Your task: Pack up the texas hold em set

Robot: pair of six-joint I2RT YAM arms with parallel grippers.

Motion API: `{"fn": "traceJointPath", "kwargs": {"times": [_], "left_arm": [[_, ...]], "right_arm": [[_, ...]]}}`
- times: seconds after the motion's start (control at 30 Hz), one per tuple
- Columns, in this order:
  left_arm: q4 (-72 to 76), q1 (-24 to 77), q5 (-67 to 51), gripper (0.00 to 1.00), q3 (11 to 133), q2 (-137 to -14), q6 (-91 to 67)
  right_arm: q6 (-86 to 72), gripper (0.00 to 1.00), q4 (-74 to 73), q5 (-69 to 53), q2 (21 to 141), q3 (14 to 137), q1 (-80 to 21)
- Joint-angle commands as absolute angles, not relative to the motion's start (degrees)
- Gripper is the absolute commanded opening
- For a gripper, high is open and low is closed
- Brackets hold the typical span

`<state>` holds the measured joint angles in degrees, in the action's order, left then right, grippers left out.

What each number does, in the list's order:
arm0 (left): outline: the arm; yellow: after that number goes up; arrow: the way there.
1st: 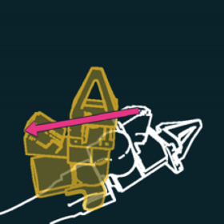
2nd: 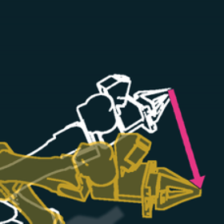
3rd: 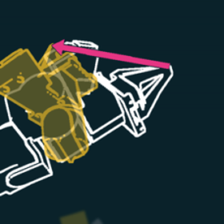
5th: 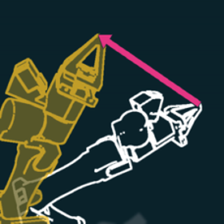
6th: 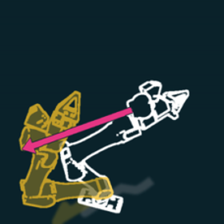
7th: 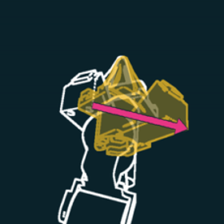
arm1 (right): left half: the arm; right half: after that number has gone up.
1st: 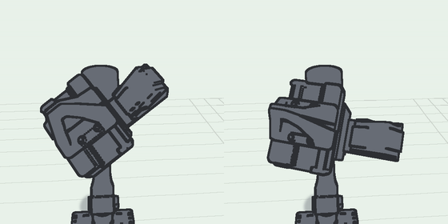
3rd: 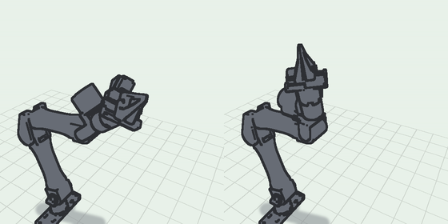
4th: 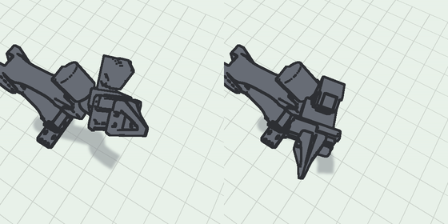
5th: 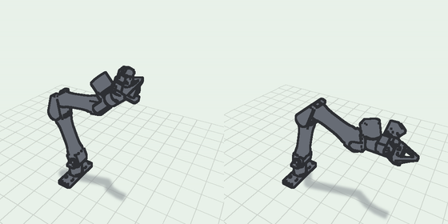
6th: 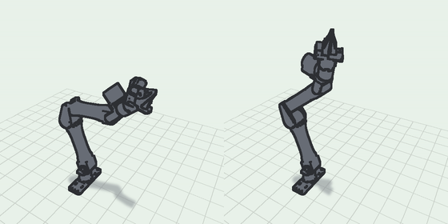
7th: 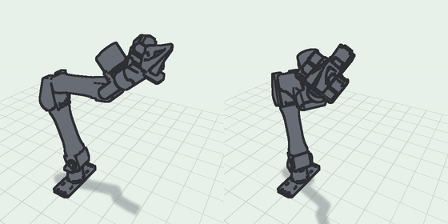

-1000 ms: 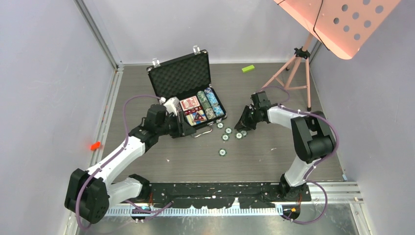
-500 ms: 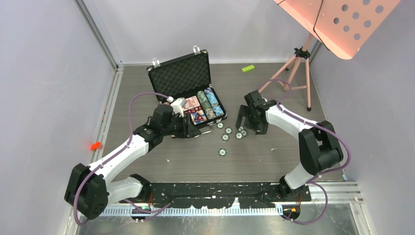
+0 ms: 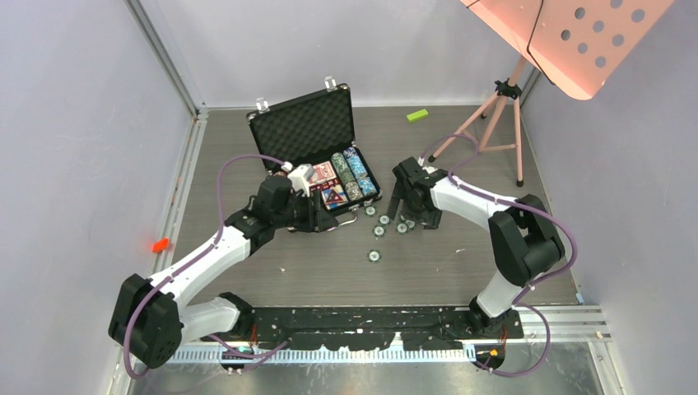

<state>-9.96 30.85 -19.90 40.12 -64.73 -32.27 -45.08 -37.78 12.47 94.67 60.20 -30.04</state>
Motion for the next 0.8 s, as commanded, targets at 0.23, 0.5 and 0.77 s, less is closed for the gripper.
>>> {"fn": "traceJointPath", "kwargs": {"times": [0.23,0.5,0.77], "left_arm": [[-9.4,31.1,-19.0,0.45,42.5,-64.3,-30.1],[-10.1,31.1,-18.5,0.45,42.6,-64.2,-29.6],[-10.1,31.1,-18.5,0.46,42.9,-64.6,-29.8]], "right_arm": [[-52.1,0.93,-32.6,15.7,96.8,61.5,-30.3],[-53.5,0.85,-31.6,16.1,98.4,60.9,-30.3],[-54.0,0.77,-32.2,15.6,98.9,60.6,-30.6]]}}
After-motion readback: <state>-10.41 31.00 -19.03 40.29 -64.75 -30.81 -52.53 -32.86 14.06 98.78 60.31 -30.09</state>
